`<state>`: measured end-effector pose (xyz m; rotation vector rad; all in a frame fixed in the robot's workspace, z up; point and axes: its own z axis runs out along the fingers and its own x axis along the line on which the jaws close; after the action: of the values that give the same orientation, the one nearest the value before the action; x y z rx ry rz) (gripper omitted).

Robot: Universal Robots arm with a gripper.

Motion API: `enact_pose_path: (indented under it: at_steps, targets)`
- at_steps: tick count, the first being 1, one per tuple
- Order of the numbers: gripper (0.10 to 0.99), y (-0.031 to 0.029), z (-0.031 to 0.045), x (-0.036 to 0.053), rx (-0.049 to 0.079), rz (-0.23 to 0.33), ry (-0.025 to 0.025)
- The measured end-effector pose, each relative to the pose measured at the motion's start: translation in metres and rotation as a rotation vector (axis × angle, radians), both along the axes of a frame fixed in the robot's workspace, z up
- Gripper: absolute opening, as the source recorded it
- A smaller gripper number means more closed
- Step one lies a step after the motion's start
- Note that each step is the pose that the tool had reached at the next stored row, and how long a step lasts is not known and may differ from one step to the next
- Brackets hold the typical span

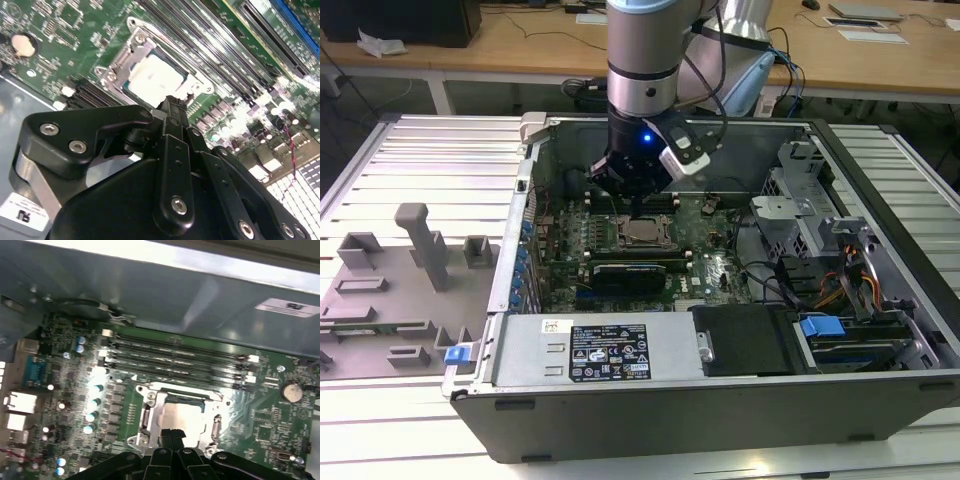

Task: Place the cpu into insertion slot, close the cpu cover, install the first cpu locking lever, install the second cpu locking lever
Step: 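Install the first cpu locking lever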

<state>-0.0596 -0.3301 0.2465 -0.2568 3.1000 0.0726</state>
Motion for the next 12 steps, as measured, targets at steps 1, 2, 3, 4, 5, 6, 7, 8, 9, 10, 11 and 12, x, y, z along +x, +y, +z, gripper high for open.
enact_pose_path:
  at_steps: [1, 2, 3, 4, 5, 6, 7, 8, 9, 10, 11, 12]
  targets:
    - [0.106, 0.0, 0.0, -0.0025, 0.0, 0.0, -0.0007]
    - [0.106, 0.0, 0.0, -0.0054, 0.0, 0.0, -0.0014]
    - [0.106, 0.0, 0.0, -0.007, 0.0, 0.0, -0.0017]
    - [0.106, 0.0, 0.0004, -0.008, 0.0, 0.0, -0.0017]
    - [0.106, 0.0, 0.0012, -0.008, 0.0, 0.0, -0.0018]
    - [0.106, 0.0, 0.0026, -0.008, 0.0, 0.0, -0.002]
    - [0.106, 0.0, 0.0057, -0.008, 0.0, 0.0, -0.0025]
    - [0.106, 0.0, 0.0083, -0.008, 0.0, 0.0, -0.0027]
    - [0.106, 0.0, 0.0106, -0.008, 0.0, 0.0, -0.0031]
    - [0.106, 0.0, 0.0149, -0.008, 0.0, 0.0, -0.0037]
    - [0.106, 0.0, 0.0185, -0.008, 0.0, 0.0, -0.0041]
    - [0.106, 0.0, 0.0209, -0.008, 0.0, 0.0, -0.0043]
